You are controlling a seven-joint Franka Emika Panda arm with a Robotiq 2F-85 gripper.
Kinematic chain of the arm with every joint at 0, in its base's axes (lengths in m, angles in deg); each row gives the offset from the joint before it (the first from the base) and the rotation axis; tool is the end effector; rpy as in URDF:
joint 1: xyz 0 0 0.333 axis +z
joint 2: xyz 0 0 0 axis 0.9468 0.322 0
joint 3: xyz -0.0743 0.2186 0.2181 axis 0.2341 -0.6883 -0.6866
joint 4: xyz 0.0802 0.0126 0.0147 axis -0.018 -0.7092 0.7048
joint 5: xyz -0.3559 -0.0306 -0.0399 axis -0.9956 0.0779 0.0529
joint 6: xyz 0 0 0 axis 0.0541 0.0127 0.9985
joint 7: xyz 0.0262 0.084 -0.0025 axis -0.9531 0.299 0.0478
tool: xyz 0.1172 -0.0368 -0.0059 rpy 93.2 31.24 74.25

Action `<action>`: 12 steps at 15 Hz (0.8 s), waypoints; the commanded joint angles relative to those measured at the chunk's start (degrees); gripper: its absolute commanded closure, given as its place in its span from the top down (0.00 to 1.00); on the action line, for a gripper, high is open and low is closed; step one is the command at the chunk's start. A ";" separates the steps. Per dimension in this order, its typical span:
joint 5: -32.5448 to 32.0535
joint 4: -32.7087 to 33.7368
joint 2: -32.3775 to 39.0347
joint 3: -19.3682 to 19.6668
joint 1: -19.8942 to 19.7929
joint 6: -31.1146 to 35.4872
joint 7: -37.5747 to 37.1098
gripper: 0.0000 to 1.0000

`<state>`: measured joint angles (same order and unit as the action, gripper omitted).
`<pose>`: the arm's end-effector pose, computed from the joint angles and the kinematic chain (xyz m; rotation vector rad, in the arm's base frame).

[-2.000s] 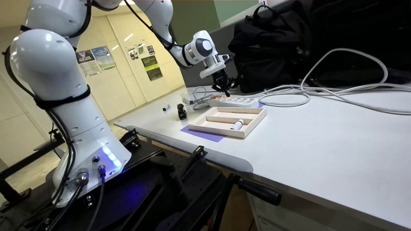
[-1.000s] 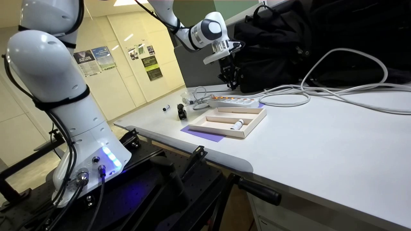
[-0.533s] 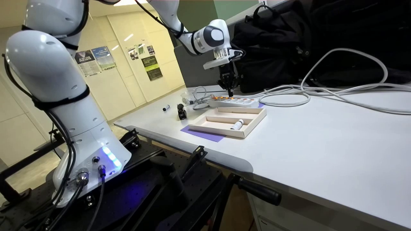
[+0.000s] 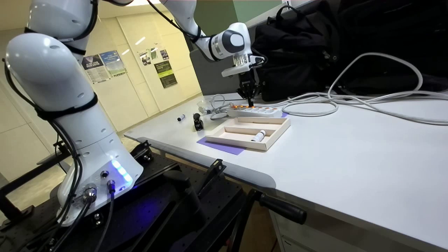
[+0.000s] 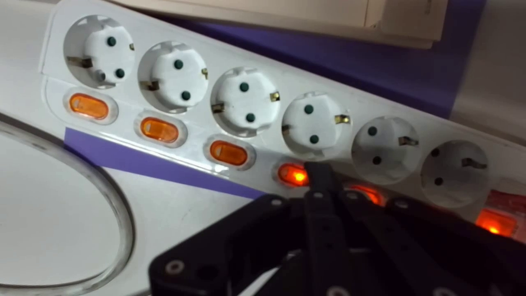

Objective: Turn off the fourth switch from the right of the adaptor.

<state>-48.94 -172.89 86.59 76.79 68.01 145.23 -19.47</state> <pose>0.6140 -0.0460 0.1646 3.0977 0.2239 -0.2618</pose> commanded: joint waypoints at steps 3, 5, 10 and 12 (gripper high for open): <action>2.03 1.63 1.89 -1.31 -1.77 -1.18 0.68 0.00; 2.58 1.63 2.16 -1.58 -2.13 -1.04 0.77 0.00; 5.62 0.39 1.86 -2.99 -3.94 0.09 3.28 0.00; 6.10 0.23 -0.68 -3.43 -4.31 0.25 4.24 0.00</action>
<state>-44.43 -172.63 86.95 74.81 64.83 145.04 -16.48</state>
